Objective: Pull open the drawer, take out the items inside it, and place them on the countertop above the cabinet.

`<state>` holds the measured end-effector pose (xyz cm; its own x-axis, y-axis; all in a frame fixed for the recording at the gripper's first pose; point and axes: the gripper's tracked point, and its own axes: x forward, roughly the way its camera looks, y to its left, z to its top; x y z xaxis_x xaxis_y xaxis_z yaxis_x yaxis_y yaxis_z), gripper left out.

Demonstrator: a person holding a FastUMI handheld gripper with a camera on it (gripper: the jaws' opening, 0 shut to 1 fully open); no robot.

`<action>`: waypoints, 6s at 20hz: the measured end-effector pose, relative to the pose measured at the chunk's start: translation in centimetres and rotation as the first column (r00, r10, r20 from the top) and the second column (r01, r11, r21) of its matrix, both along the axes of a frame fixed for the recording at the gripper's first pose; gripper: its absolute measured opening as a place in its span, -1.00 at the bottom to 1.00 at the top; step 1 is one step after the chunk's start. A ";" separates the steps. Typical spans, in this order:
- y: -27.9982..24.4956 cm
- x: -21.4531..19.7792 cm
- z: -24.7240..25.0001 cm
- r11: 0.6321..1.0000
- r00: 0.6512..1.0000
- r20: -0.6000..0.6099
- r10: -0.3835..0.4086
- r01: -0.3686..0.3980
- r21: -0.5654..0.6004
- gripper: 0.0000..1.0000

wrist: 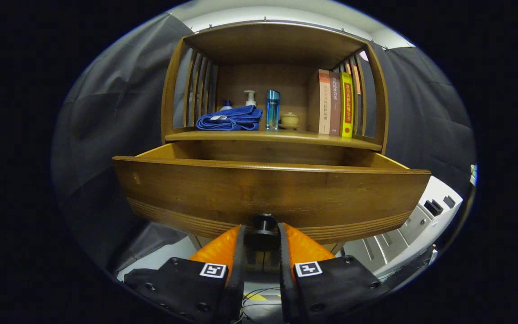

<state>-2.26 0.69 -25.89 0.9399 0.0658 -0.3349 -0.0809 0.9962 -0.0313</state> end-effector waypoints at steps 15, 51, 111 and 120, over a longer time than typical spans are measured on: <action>-1.7 2.0 15.8 0.999 0.959 0.282 0.034 -0.040 0.015 0.85; 2.6 13.2 -3.5 1.000 0.821 -0.571 -0.007 0.009 0.000 -0.58; -4.7 29.6 7.1 0.980 0.925 -0.358 -0.129 0.174 0.097 0.65; -2.9 25.7 18.4 0.985 0.997 -0.061 -0.048 0.057 0.164 0.97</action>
<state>23.43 -2.25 -7.50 0.9235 0.0757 -0.3761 -0.0252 0.9902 0.1376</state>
